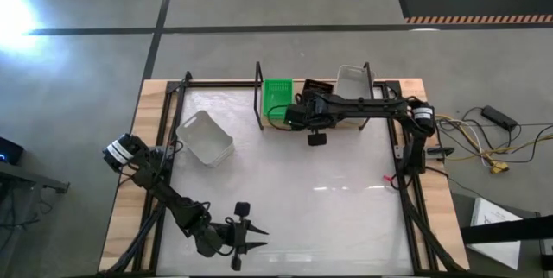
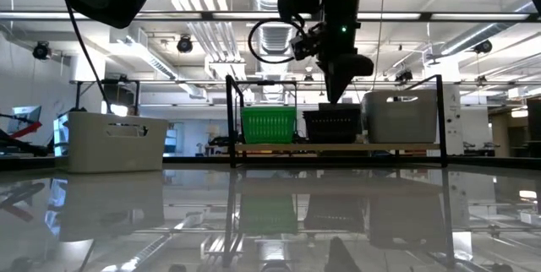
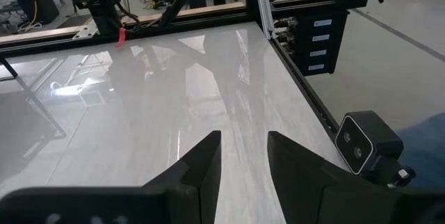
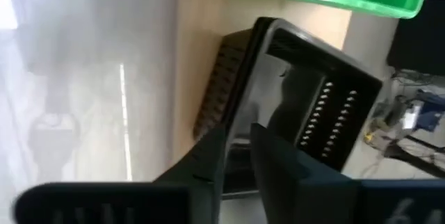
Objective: Stack baskets on shelf by color
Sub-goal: Stack the black bin on top of the other black bin on the shelf
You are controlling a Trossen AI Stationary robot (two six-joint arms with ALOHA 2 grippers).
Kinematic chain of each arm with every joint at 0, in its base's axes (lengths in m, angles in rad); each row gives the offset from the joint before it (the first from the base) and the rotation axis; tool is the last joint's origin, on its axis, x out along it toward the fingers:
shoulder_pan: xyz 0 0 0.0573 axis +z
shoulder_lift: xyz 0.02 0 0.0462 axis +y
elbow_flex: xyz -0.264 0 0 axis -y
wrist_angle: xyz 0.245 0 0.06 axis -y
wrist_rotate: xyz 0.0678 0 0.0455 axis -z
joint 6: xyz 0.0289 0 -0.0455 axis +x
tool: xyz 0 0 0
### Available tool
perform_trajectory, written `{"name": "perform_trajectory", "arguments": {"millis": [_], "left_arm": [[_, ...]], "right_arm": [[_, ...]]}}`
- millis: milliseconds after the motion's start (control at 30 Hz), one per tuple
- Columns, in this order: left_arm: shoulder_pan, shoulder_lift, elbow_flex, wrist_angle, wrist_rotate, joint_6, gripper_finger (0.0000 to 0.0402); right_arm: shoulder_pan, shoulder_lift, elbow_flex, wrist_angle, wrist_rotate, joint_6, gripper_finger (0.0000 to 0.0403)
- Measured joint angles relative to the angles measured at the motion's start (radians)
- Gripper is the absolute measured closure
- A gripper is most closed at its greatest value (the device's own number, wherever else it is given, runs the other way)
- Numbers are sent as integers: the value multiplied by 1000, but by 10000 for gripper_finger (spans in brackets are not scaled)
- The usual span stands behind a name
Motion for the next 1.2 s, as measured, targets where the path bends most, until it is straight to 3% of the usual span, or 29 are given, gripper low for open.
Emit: {"name": "perform_trajectory", "arguments": {"millis": [300,500,700,1067,1200], "left_arm": [[0,0,0,0,0,0,299],[1,0,0,0,0,0,299],[1,0,0,0,0,0,299],[1,0,0,0,0,0,299],[1,0,0,0,0,0,299]], "right_arm": [[-36,-27,0,15,-152,148,250],[-126,-12,0,88,-287,207,232],[-152,11,0,118,-323,178,261],[-124,25,0,124,-322,49,382],[-101,22,0,121,-321,-19,388]]}}
